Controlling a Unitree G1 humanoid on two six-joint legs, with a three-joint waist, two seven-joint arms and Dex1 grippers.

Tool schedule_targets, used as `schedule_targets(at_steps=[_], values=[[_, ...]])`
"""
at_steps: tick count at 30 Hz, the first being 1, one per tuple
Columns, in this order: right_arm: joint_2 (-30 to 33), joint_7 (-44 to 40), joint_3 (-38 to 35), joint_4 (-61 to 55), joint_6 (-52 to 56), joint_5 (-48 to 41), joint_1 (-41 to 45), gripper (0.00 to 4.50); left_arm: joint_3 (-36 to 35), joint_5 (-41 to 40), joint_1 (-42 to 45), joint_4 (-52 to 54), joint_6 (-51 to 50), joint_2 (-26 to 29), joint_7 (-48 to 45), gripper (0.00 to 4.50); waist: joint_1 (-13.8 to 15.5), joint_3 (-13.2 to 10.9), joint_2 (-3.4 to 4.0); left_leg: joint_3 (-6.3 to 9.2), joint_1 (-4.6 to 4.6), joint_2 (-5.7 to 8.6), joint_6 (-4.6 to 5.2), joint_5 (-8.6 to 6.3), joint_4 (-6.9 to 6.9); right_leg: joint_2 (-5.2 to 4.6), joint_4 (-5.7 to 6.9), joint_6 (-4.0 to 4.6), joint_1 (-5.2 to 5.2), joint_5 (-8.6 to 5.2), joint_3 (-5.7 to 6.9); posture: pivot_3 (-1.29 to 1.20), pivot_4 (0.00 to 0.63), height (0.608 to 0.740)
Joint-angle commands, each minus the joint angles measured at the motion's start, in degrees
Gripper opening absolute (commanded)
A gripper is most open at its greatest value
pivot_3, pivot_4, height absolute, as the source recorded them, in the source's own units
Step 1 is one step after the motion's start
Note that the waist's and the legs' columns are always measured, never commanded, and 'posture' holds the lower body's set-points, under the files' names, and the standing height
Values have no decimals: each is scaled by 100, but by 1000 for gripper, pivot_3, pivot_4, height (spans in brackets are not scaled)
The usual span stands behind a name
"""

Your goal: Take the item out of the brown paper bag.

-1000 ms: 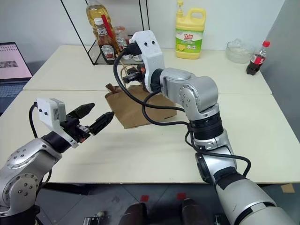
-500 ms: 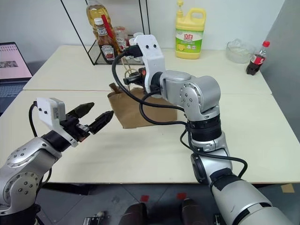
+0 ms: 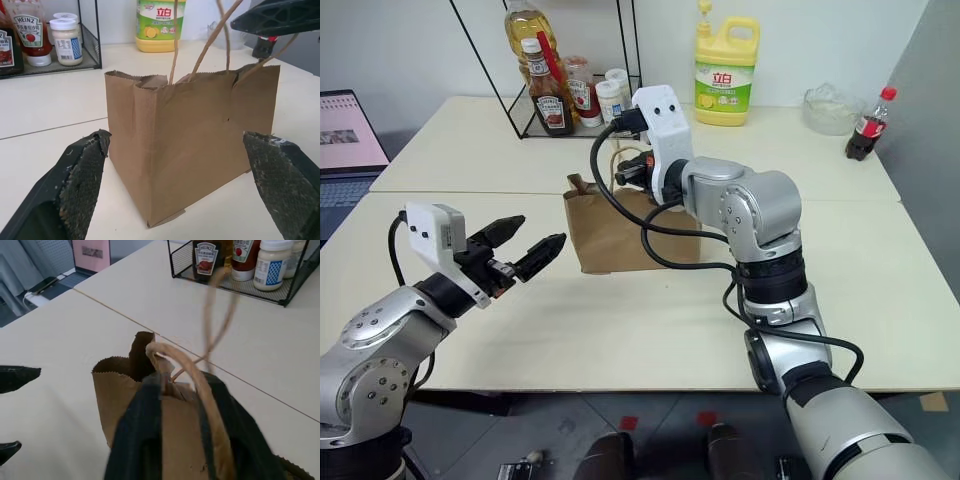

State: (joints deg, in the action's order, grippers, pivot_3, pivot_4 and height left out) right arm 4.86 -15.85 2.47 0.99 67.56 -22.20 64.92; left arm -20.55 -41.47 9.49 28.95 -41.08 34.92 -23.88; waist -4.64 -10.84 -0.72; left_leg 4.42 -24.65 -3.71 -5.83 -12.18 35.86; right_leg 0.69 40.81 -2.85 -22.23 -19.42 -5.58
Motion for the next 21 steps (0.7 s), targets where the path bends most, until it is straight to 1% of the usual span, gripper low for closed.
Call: schedule_targets(at_steps=[1, 7, 10, 13, 16, 18, 20, 21], values=[[182, -379, 103, -526, -100, -197, 4, 2363, -53, 33, 69, 72, 143, 102, -104, 4500, 1, 0, 0, 0, 0, 0, 0, 0, 0, 0, 0, 0, 0, 0, 0, 0, 150, 740], [908, -887, 367, -1169, -84, -269, -425, 4481, -5, 9, 308, -247, 89, 398, -489, 4500, 13, 0, -1, 0, 0, 1, 0, 0, 1, 0, -4, -1, 2, 0, 0, 0, 150, 740], [1426, -1066, 216, -1621, -138, -303, -802, 4481, 1, -56, 634, -696, 32, 727, -916, 4500, 47, -2, -4, 0, 0, 0, 0, 0, 1, 0, -6, -1, 2, -1, 1, 0, 150, 740], [1666, -1090, -236, -2088, -36, -561, -1185, 4481, 101, -83, 1251, -1332, 0, 973, -1283, 4500, 97, -3, -6, 0, -3, 1, 0, 0, 1, 1, -8, -2, 1, -1, 1, 0, 150, 740], [1644, -912, -680, -2509, -148, -695, -1558, 4481, 451, 488, 2034, -2278, 473, 1051, -1508, 4500, 121, -3, -6, 0, -3, 0, 0, 0, 0, 2, -9, -2, 1, -1, 2, 0, 150, 740], [1383, -562, -1055, -2822, -82, -791, -1799, 4481, 810, 1069, 2705, -3106, 983, 1039, -1586, 4500, 142, -3, -7, 0, -2, 0, 1, 0, 0, 3, -8, -2, 1, -1, 1, 0, 150, 740], [1338, -354, -1022, -3199, -297, -621, -2255, 4481, 1235, 1662, 3444, -4067, 1584, 932, -1710, 4500, 154, -3, -7, 4, -3, 1, 1, 0, 0, 6, -8, -2, 1, -1, 2, 0, 150, 740], [1432, -317, -813, -3390, -538, -423, -2610, 4481, 1450, 1993, 3868, -4660, 1954, 828, -1709, 4500, 172, -2, -8, 4, -3, 1, 1, 0, 0, 5, -8, -2, 1, -1, 4, 0, 150, 740]])
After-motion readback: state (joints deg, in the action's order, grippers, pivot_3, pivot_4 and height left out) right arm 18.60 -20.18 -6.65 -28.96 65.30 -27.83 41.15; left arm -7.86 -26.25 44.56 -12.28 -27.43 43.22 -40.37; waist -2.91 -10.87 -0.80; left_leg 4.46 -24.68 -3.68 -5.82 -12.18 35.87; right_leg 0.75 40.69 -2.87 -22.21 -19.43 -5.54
